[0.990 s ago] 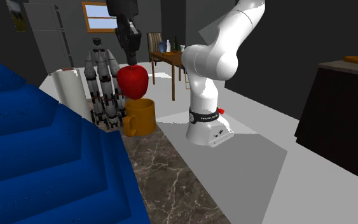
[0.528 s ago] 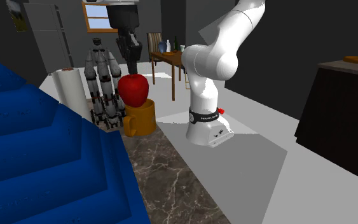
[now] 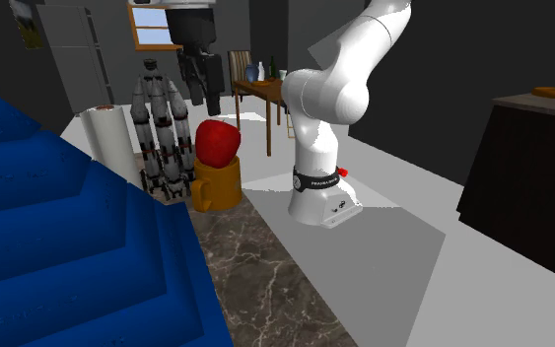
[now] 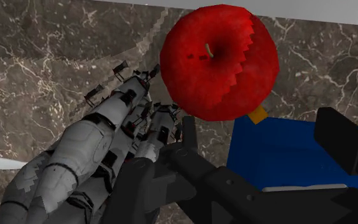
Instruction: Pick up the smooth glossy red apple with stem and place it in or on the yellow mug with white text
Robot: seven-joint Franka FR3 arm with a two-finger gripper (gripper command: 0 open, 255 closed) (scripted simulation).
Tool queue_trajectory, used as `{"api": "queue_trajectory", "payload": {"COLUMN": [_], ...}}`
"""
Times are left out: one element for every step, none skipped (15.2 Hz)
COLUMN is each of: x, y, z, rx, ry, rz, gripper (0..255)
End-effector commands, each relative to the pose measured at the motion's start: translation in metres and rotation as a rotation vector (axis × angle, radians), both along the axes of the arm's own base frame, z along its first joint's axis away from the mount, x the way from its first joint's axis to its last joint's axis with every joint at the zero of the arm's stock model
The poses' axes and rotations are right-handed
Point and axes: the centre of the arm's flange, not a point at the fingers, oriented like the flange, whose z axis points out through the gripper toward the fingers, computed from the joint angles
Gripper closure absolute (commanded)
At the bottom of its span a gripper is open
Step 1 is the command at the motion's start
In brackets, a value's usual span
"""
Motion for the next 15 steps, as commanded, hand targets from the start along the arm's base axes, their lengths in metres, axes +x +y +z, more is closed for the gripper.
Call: {"api": "queue_trajectory", "payload": {"x": [0.0, 0.0, 0.0, 0.001, 0.002, 0.003, 0.003, 0.003, 0.003, 0.003, 0.003, 0.003, 0.003, 0.003, 0.003], "y": [0.0, 0.0, 0.0, 0.001, 0.002, 0.003, 0.003, 0.003, 0.003, 0.003, 0.003, 0.003, 0.003, 0.003, 0.003], "z": [0.0, 0.0, 0.0, 0.013, 0.026, 0.039, 0.05, 0.05, 0.05, 0.05, 0.05, 0.05, 0.05, 0.05, 0.05], "rx": [0.0, 0.0, 0.0, 0.0, 0.0, 0.0, 0.0, 0.0, 0.0, 0.0, 0.0, 0.0, 0.0, 0.0, 0.0], "ry": [0.0, 0.0, 0.0, 0.0, 0.0, 0.0, 0.0, 0.0, 0.0, 0.0, 0.0, 0.0, 0.0, 0.0, 0.0], "rz": [0.0, 0.0, 0.0, 0.0, 0.0, 0.0, 0.0, 0.0, 0.0, 0.0, 0.0, 0.0, 0.0, 0.0, 0.0], "gripper": [0, 0, 0, 0, 0, 0, 0, 0, 0, 0, 0, 0, 0, 0, 0]}}
